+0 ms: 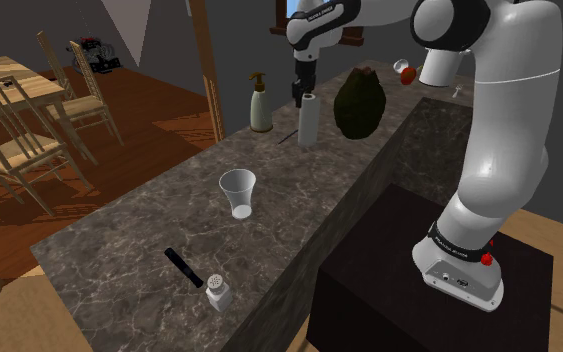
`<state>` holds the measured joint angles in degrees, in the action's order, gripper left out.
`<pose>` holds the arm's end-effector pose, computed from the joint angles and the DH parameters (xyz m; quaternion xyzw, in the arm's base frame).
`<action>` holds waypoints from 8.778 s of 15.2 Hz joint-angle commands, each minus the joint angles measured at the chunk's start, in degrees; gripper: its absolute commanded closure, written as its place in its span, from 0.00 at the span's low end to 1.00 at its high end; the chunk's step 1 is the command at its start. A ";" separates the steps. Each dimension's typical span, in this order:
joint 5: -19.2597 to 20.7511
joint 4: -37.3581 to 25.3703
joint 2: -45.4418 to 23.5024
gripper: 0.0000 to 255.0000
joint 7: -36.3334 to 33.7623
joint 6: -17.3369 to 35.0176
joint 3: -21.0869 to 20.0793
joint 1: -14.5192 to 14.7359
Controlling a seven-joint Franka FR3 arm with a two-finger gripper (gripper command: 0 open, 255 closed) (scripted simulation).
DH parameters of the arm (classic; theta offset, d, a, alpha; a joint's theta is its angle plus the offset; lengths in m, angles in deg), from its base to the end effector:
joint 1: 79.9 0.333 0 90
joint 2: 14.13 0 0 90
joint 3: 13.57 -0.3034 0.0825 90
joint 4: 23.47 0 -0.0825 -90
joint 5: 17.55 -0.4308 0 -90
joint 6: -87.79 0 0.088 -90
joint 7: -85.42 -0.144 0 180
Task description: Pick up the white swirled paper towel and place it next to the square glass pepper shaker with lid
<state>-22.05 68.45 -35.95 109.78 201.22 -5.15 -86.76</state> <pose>0.6833 -0.1706 0.3441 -0.9976 -0.0687 -0.0025 0.0084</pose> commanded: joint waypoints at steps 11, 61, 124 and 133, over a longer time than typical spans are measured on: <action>0.38 -6.82 1.52 1.00 -0.44 -8.30 0.16 -0.05; 2.52 14.31 28.80 1.00 -39.34 -13.48 -17.84 20.69; 17.65 -4.70 -4.99 1.00 -87.74 -1.75 -36.80 47.67; 17.65 -4.71 -5.00 0.00 -87.74 -1.75 -36.80 47.67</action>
<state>-4.40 63.74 -40.95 22.04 199.47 -41.95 -39.09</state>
